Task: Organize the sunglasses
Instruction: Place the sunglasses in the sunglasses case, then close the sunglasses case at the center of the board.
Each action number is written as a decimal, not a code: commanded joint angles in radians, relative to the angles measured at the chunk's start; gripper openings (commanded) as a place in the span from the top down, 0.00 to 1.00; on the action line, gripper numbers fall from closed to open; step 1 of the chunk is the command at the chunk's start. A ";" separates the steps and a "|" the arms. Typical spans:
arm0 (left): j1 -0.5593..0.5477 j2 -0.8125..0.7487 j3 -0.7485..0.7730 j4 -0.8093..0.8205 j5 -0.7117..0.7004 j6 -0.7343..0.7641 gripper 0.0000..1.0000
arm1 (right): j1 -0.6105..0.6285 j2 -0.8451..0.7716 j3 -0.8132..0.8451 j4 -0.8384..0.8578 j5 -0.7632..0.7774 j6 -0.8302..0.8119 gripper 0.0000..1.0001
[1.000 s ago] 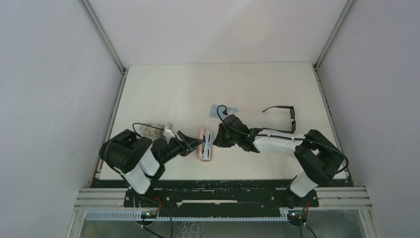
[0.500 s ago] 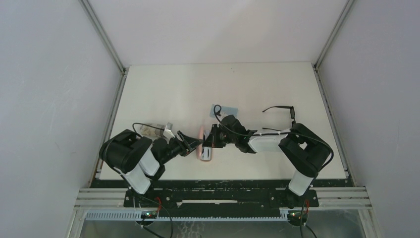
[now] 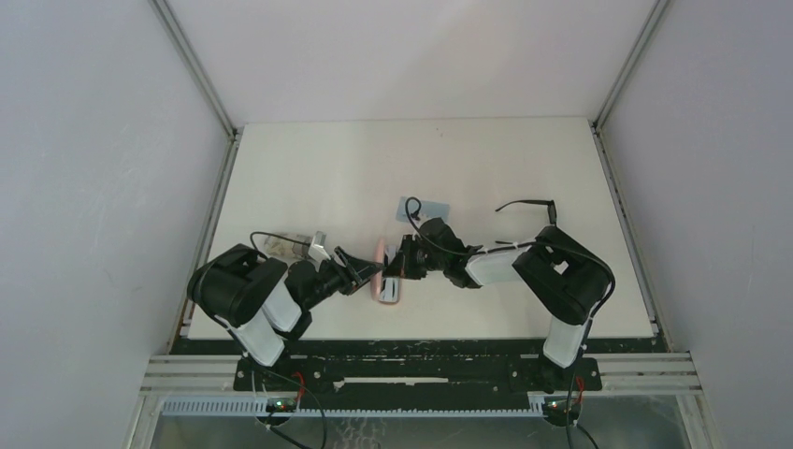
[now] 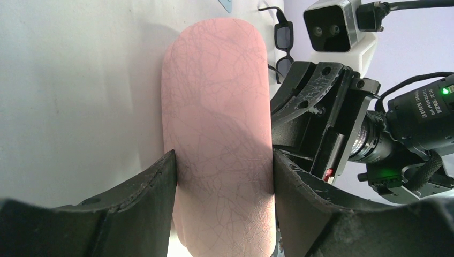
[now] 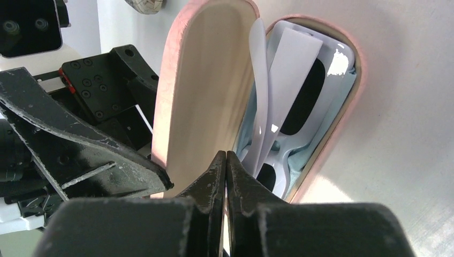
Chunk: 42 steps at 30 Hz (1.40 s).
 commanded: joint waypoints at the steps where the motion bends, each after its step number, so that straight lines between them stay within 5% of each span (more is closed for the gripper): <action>1: -0.003 -0.017 -0.006 0.058 -0.008 -0.005 0.96 | -0.013 0.030 -0.018 0.041 0.002 0.023 1.00; 9: -0.003 -0.016 -0.008 0.058 -0.011 -0.003 0.97 | -0.021 -0.044 -0.065 0.161 -0.058 0.038 0.99; 13: -0.003 -0.009 -0.006 0.058 -0.012 -0.004 0.97 | -0.024 -0.133 -0.099 0.169 -0.052 0.019 0.91; 24: -0.004 -0.004 -0.006 0.056 -0.020 -0.004 1.00 | -0.028 -0.298 -0.155 -0.200 0.306 -0.086 0.79; 28: -0.012 0.002 -0.007 0.052 -0.030 -0.007 1.00 | -0.042 -0.251 -0.155 -0.183 0.269 -0.089 0.74; 42: -0.040 -0.278 0.047 -0.423 -0.131 0.123 1.00 | -0.080 -0.118 -0.137 -0.029 0.115 -0.035 0.77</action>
